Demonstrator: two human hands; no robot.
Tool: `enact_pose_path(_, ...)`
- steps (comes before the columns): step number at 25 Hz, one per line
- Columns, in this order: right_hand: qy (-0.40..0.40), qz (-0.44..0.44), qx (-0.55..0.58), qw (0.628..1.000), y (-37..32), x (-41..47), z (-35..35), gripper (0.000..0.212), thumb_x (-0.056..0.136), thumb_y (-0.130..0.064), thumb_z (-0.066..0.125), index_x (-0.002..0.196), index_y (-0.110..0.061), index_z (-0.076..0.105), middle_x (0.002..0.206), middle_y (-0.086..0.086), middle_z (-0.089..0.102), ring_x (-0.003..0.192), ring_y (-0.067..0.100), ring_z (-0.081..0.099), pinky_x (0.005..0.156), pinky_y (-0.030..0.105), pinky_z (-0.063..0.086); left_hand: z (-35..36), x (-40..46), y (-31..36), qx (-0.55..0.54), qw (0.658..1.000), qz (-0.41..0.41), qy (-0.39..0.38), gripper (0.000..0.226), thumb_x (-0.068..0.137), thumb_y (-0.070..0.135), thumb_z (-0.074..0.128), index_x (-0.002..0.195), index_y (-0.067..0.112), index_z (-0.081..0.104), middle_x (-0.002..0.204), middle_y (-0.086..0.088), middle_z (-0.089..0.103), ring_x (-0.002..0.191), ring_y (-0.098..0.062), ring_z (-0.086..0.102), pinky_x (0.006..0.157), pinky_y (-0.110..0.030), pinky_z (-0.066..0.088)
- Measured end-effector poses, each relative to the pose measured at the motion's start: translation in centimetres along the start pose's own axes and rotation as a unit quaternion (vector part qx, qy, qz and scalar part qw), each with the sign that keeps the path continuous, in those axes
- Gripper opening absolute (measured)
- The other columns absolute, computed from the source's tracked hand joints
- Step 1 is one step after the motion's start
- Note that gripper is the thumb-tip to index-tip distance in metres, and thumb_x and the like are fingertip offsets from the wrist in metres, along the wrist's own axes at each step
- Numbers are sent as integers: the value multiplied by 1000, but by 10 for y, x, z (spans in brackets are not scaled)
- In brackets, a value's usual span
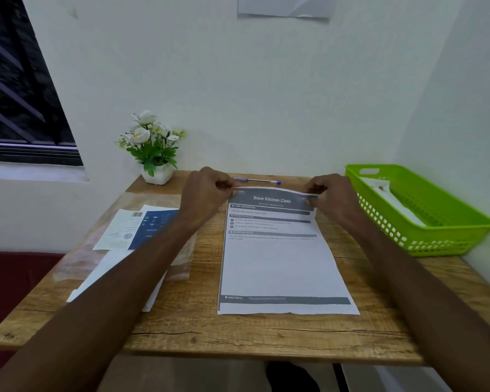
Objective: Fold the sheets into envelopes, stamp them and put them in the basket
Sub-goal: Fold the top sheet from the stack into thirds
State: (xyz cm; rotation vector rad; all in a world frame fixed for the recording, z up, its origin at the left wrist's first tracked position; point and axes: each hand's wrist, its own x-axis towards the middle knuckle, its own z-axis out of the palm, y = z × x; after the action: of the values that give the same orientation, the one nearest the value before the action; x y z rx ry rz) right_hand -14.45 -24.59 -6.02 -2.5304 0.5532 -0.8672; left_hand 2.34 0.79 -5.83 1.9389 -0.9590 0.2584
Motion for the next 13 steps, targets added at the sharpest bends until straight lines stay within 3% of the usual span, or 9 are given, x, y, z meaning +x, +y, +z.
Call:
enact_pose_path(5, 33, -51, -37, 997, -5, -7, 0, 21, 67, -8, 83, 84, -20, 78, 86, -1, 77, 83, 19, 71, 75, 34, 56, -5, -6, 7, 112, 991, 78, 0, 19, 83, 18, 78, 101, 23, 83, 97, 5, 80, 91, -10, 73, 86, -33, 57)
enact_pose_path(10, -92, -50, -83, 991, -11, -11, 0, 17, 65, -15, 79, 76, -27, 77, 77, -10, 73, 72, 9, 66, 73, 32, 57, 5, -14, 14, 213, 952, 130, -179, 31, 91, 19, 68, 119, 28, 77, 117, 7, 76, 108, -15, 67, 93, -35, 53)
enact_pose_path(13, -154, -88, -113, 978, -14, -15, 0, 13, 69, -23, 79, 79, -31, 75, 82, -11, 74, 77, 8, 68, 78, 35, 57, 9, -16, 13, 245, 937, 135, -211, 30, 94, 24, 67, 122, 30, 75, 123, 7, 74, 112, -15, 63, 86, -24, 42)
